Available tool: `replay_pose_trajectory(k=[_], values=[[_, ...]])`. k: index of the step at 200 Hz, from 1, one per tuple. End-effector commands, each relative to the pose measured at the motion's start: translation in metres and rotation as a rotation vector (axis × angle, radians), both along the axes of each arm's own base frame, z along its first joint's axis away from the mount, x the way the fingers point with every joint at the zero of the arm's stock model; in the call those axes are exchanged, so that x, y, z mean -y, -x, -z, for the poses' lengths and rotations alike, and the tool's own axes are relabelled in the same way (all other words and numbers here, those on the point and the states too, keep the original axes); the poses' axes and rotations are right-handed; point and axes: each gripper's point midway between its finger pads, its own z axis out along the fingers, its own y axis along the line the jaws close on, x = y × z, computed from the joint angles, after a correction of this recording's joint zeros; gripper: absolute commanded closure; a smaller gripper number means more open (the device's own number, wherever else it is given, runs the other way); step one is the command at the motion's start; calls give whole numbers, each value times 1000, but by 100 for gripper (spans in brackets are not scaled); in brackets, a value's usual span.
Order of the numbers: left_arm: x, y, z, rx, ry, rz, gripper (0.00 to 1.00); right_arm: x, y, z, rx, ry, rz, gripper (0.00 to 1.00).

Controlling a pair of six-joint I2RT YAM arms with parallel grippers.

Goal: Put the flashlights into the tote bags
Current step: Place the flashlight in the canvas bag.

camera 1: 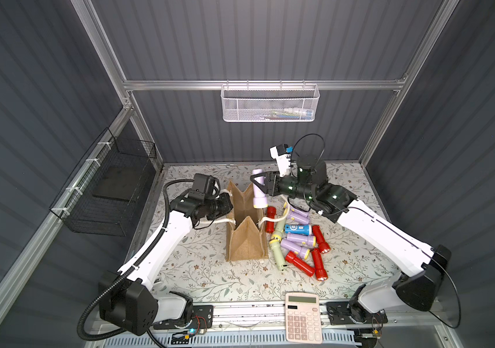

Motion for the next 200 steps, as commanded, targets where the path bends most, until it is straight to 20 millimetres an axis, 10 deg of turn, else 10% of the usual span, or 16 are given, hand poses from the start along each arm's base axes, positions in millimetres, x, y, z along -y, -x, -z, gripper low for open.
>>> replay_pose_trajectory(k=[1, 82, 200], values=[[7, 13, -7, 2, 50, 45, 100, -24, -15, -12, 76, -113, -33, 90], [-8, 14, -17, 41, 18, -26, 100, -74, -15, 74, -102, 18, -220, 90], [0, 4, 0, 18, 48, 4, 100, -39, 8, 182, -112, 523, -223, 89]])
